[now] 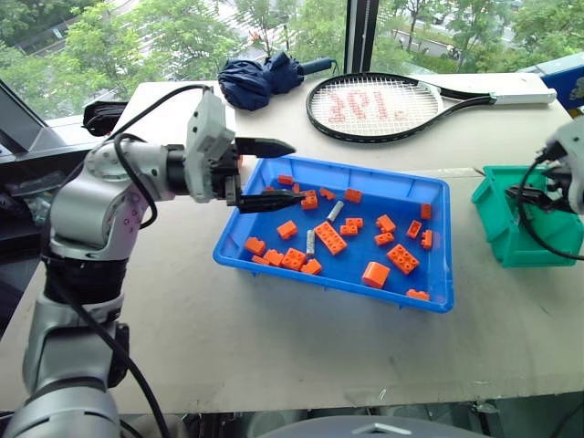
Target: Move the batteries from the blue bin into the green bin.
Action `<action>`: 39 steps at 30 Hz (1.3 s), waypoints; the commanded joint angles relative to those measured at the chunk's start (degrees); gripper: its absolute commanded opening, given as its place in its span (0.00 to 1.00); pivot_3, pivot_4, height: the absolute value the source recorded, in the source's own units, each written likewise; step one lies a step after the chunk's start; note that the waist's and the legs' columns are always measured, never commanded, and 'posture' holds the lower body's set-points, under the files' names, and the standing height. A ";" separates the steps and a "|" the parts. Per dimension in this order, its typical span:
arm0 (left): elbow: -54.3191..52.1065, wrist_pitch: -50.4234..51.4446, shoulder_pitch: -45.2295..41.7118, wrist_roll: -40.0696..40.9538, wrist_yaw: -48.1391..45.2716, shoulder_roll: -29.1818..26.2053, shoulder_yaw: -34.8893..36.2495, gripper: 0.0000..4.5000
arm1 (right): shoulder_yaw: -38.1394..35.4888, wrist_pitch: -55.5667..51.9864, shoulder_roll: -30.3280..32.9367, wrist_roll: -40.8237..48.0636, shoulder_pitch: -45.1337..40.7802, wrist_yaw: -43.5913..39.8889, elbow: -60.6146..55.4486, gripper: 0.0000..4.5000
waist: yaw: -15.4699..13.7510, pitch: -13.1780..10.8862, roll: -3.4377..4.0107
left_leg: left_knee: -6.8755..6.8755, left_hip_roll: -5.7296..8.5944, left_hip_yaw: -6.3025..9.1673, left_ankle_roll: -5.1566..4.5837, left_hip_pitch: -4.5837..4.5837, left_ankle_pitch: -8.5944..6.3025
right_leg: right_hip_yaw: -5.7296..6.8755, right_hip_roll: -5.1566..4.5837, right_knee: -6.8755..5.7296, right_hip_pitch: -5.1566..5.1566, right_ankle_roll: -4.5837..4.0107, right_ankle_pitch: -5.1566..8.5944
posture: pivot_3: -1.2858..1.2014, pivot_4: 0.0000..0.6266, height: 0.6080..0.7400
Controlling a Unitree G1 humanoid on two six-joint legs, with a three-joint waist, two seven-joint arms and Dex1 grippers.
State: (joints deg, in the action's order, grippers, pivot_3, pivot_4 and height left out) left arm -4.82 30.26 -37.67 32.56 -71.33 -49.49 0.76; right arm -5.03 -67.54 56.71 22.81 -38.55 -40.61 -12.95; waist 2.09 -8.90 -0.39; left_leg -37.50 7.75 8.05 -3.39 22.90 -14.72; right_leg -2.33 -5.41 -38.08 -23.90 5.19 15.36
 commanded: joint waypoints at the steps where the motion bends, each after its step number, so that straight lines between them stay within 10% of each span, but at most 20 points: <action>1: 1.45 -2.98 2.03 -1.71 -1.73 -3.25 3.27 1.00 | 2.65 -3.88 -8.07 4.04 -4.63 1.96 -5.37 0.78 | 0.17 0.00 -0.02 | 0.01 0.00 0.00 0.00 0.00 0.00 | -0.01 -0.01 0.00 0.01 0.00 0.00 | 0.52 0.24 1.00; 10: 2.27 -4.71 6.45 -3.27 -2.09 -6.73 6.25 1.00 | 16.39 -0.40 -31.18 -0.73 -8.08 11.66 0.81 0.78 | 0.08 0.00 -0.06 | -0.06 0.07 0.10 0.00 0.06 0.00 | 0.12 -0.06 0.00 0.00 -0.01 -0.01 | 0.52 0.24 1.00; 18: -0.96 -3.25 9.41 -2.12 -0.69 -7.11 8.76 1.00 | 9.98 -3.38 -47.93 -0.94 -7.69 21.90 8.76 0.78 | 0.35 0.01 -0.07 | -0.07 0.08 0.12 0.02 0.02 0.01 | 0.18 -0.04 -0.27 -0.15 -0.02 -0.01 | 0.52 0.24 1.00; 36: -1.05 -1.65 8.52 -1.66 -0.12 -6.54 8.32 1.00 | 15.77 4.59 -56.48 -9.63 -7.56 28.31 22.43 0.78 | 1.86 0.07 -0.07 | -0.10 0.10 0.08 0.17 -0.04 0.10 | 0.17 -0.05 -0.80 -0.42 -0.08 -0.03 | 0.52 0.24 1.00; 39: -1.30 -1.80 8.88 -1.51 0.00 -6.62 8.55 1.00 | 20.73 5.93 -54.52 -12.09 -7.13 26.61 22.72 0.59 | 1.89 0.10 -0.08 | -0.10 0.10 0.08 0.17 -0.06 0.10 | 0.18 -0.04 -0.81 -0.42 -0.09 -0.03 | 0.52 0.24 1.00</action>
State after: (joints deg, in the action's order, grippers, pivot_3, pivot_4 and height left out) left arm -4.09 28.89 -28.07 30.04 -71.37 -55.71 7.31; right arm 13.32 -61.46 1.51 11.97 -46.21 -13.06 8.83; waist 3.98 -8.80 -0.48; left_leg -37.61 7.84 8.13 -3.22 22.84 -14.62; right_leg -2.15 -5.44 -38.88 -24.32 5.10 15.33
